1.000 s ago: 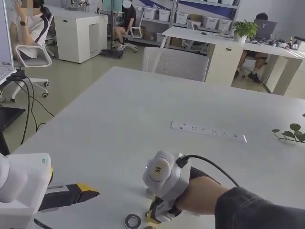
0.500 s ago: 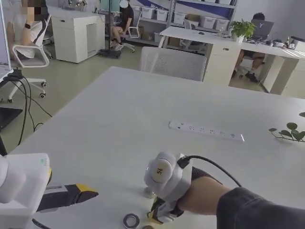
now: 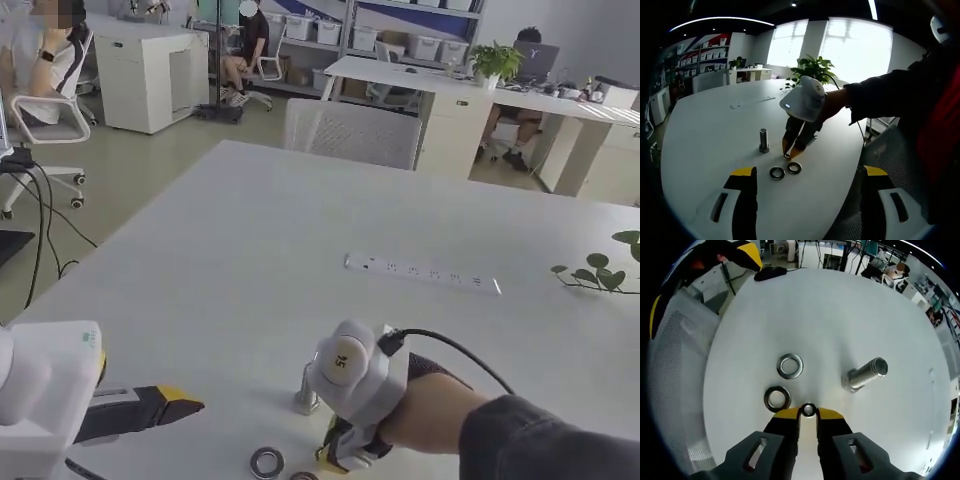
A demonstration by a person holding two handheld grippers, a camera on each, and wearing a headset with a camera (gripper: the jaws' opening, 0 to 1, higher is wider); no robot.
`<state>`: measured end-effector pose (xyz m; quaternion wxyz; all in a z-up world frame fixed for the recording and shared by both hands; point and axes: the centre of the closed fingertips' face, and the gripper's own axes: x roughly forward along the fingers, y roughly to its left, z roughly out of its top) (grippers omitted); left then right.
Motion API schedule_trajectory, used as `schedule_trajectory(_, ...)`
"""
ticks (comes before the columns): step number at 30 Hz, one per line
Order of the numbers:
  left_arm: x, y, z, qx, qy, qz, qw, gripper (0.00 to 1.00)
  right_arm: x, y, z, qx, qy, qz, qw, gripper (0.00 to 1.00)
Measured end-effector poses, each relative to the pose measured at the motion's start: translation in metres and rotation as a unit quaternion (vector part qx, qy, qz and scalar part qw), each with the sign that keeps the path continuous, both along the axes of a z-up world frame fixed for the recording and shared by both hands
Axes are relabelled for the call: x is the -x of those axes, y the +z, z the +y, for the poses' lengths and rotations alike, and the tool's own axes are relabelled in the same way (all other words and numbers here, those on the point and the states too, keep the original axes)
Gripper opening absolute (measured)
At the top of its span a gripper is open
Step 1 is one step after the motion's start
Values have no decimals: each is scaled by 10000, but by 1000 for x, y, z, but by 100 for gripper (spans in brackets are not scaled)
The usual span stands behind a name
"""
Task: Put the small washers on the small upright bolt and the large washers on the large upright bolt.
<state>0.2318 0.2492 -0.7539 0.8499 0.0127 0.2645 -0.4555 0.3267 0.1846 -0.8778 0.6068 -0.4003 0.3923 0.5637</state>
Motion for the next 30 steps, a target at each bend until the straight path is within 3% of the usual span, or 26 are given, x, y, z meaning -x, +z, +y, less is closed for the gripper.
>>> schedule_trajectory(5, 0, 0, 0, -4, -4, -11, 10000, 85, 2, 0, -1, 7, 17, 70, 10000, 14)
schedule_trajectory(17, 0, 0, -1, 3, -18, -9, 10000, 85, 3, 0, -1, -46, 55, -6, 10000, 13)
schedule_trajectory(30, 1, 1, -4, -2, -61, -14, 10000, 85, 9, 5, -17, 83, 51, -21, 10000, 13)
